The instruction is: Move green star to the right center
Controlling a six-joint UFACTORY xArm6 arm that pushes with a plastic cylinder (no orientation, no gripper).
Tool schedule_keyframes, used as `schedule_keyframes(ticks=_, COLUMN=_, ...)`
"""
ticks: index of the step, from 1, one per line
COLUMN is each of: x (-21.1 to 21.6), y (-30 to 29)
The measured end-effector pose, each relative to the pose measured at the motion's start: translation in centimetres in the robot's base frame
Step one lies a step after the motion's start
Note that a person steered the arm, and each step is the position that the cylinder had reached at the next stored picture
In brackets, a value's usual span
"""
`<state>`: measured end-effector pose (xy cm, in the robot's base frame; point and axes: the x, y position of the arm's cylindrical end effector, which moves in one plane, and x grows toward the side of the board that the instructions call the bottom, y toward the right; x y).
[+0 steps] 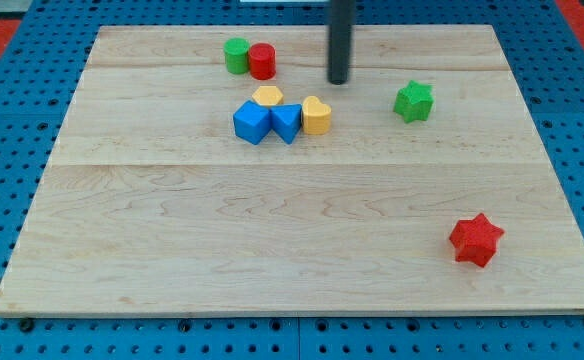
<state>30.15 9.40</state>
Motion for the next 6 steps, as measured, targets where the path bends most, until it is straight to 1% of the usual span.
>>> schedule_keyframes(ticks=1, x=3.9, y=3.6)
schedule_keyframes(ticks=2, x=10.6, y=8.8)
schedule_keyframes(ticks=3, x=11.3, y=6.4)
schedule_keyframes(ticks=4, x=7.9, y=5.2)
schedule_keyframes(ticks=5, x=5.8, y=11.7)
schedule_keyframes(ticks=6, x=5.1, y=15.4)
